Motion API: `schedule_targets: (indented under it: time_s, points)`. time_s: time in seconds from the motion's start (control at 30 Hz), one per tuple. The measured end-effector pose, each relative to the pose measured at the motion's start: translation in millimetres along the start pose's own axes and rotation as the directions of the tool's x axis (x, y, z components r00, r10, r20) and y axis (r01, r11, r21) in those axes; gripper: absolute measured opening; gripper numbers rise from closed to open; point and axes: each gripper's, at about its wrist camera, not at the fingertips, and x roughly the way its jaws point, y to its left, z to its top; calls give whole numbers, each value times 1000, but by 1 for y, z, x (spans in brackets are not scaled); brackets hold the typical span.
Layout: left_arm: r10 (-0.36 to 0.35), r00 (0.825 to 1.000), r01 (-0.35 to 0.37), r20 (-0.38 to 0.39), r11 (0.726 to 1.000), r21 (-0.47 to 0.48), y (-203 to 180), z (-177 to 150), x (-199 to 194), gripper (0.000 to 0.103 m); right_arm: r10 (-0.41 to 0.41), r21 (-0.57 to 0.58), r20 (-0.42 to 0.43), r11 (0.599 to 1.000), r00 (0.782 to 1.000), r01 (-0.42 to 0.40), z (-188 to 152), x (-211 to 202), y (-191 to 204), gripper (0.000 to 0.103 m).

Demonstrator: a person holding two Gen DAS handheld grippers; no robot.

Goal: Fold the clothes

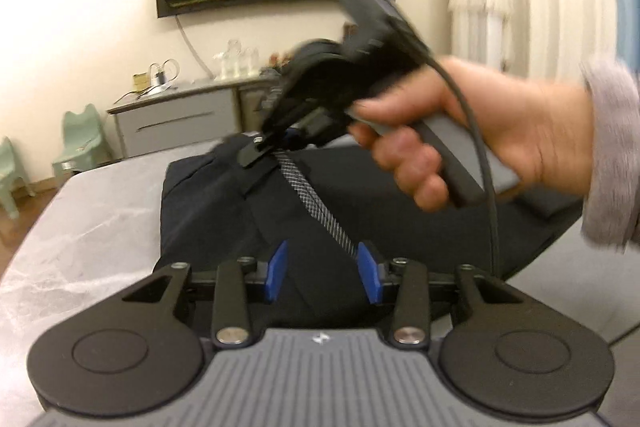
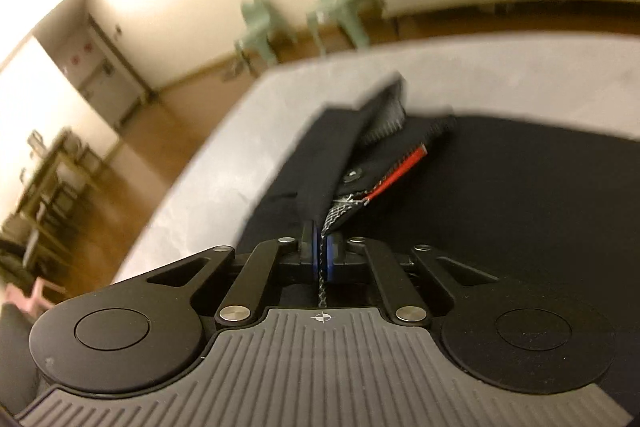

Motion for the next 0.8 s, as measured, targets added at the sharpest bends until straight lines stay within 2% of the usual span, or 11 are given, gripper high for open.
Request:
schedule_targets:
  time_s: [0.07, 0.2, 0.33, 0.4, 0.47, 0.53, 0.6, 0.63, 0.67, 0.73, 0.8]
  points:
    - [-41, 999, 41, 30, 999, -24, 2, 5, -7, 39, -26, 16, 39, 1000, 999, 25, -6, -33, -9, 2]
    - [-93, 996, 94, 17, 995, -43, 3, 7, -5, 40, -144, 56, 12, 988, 990, 143, -28, -61, -47, 2]
    - [-32, 998, 30, -48, 999, -29, 5, 4, 10, 40, -181, 103, -48, 977, 982, 185, -41, -54, -79, 7]
    - [-5, 997, 4, -79, 1000, -19, 8, 4, 17, 40, -166, 126, -36, 978, 986, 169, -38, -55, -84, 17]
    - [9, 994, -10, -106, 1000, -8, 13, 4, 22, 40, -184, 140, -9, 973, 983, 183, -30, -55, -85, 52]
    - [-35, 990, 30, -136, 999, -35, 17, 4, 27, 40, -188, 152, 2, 971, 982, 185, -20, -47, -90, 64]
    - [-77, 984, 71, -161, 996, -47, 16, 2, 30, 40, -175, 167, -11, 971, 985, 174, -11, -37, -97, 64]
    - [-97, 980, 91, -171, 995, -44, 13, 0, 31, 40, -176, 153, -16, 972, 984, 176, -6, -30, -97, 60]
    - [-102, 977, 99, -186, 995, -23, 8, -2, 33, 40, -181, 133, -18, 974, 983, 181, 0, -24, -96, 48]
    - [-95, 972, 101, -214, 995, 22, -1, -7, 35, 39, -160, 87, -38, 983, 986, 163, 8, -12, -92, 41]
    - [-77, 968, 92, -237, 994, 53, -4, -12, 38, 39, -117, 40, -39, 992, 992, 119, 17, -5, -86, 38]
